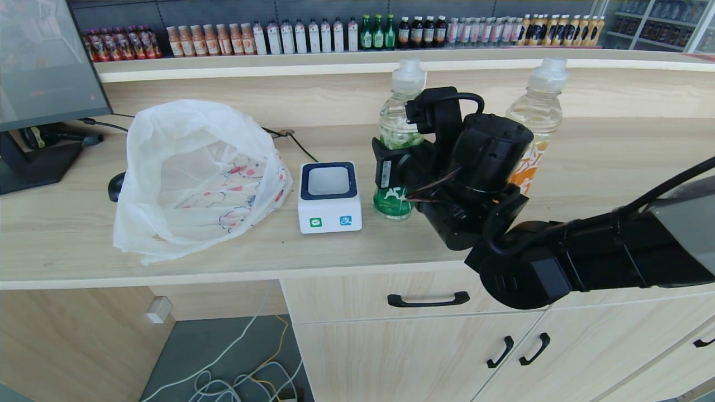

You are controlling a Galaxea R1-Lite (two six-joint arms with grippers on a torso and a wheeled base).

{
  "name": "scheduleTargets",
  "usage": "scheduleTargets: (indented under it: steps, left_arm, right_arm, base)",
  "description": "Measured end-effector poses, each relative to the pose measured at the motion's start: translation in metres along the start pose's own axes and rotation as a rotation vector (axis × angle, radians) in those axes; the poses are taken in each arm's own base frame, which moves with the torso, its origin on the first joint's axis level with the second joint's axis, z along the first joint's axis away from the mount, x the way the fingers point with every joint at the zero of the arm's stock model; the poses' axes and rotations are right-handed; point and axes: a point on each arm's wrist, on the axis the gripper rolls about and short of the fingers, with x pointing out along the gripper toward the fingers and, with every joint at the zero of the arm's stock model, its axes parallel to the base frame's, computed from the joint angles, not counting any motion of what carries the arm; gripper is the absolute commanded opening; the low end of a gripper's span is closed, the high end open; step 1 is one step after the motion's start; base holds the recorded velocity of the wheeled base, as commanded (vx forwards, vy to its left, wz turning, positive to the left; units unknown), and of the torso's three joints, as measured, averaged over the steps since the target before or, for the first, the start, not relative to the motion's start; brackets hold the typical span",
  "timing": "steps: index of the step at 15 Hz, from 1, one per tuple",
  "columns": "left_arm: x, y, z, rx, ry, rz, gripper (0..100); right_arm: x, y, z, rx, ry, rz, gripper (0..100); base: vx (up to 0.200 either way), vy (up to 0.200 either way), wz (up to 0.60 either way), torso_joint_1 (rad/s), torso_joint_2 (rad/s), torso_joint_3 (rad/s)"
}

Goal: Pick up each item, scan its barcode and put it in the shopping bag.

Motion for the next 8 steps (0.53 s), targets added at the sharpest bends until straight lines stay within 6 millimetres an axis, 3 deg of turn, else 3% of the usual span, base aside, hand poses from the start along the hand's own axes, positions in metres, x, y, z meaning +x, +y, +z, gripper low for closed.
scheduleTargets:
  steps: [8]
  left_arm:
    - [0.0, 0.0, 0.0, 0.0, 0.0, 0.001, 100]
  right_arm:
    - [0.0018, -0.0001, 0.0055, 0.007, -0.016, -0.003, 0]
  base:
    - [0.0, 0.0, 0.0, 0.0, 0.0, 0.0]
